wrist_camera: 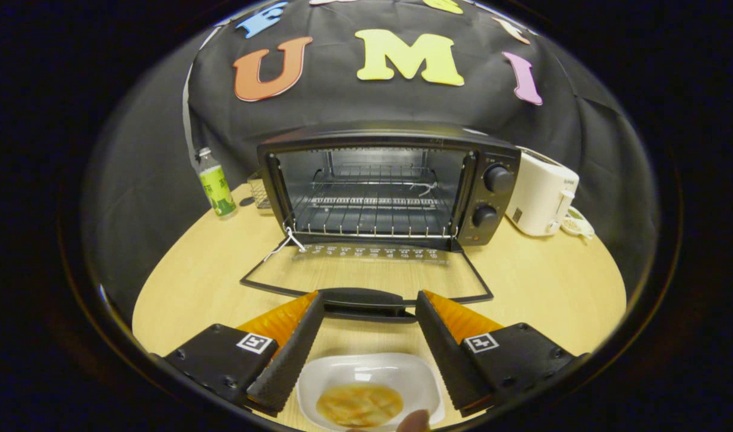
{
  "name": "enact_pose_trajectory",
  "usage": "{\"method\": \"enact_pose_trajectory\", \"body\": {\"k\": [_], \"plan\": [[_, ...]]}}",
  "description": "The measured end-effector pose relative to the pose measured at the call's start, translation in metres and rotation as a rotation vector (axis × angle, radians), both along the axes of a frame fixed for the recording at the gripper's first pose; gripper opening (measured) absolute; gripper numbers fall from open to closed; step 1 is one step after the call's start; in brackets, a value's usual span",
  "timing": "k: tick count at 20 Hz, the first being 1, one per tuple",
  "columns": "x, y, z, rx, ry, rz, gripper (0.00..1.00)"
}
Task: Open the toaster oven, put the food inside, and close the toaster oven door.
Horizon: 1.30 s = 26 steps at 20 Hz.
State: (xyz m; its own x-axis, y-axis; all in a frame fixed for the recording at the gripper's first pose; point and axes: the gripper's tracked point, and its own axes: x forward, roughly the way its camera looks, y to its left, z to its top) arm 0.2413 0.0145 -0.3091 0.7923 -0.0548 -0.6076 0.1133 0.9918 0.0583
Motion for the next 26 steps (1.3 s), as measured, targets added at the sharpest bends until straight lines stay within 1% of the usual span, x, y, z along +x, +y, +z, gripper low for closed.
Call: {"method": "enact_pose_trajectory", "body": {"k": [4, 8, 11, 14, 17, 20, 23, 26], "plan": [[-0.002, 0.001, -0.016, 0.036, 0.047, 0.002, 1.0], [-0.003, 0.0, -0.015, 0.018, 0.035, 0.011, 1.0], [-0.008, 0.001, -0.002, 0.006, 0.004, 0.023, 1.0], [-0.017, -0.003, 0.023, -0.01, -0.074, 0.025, 1.0], [-0.04, -0.004, 0.055, -0.029, -0.199, 0.021, 1.0], [-0.073, -0.002, 0.078, -0.043, -0.321, 0.021, 1.0], [-0.109, 0.006, 0.075, -0.023, -0.37, 0.024, 1.0], [-0.134, 0.014, 0.056, -0.006, -0.365, 0.026, 1.0]]}}
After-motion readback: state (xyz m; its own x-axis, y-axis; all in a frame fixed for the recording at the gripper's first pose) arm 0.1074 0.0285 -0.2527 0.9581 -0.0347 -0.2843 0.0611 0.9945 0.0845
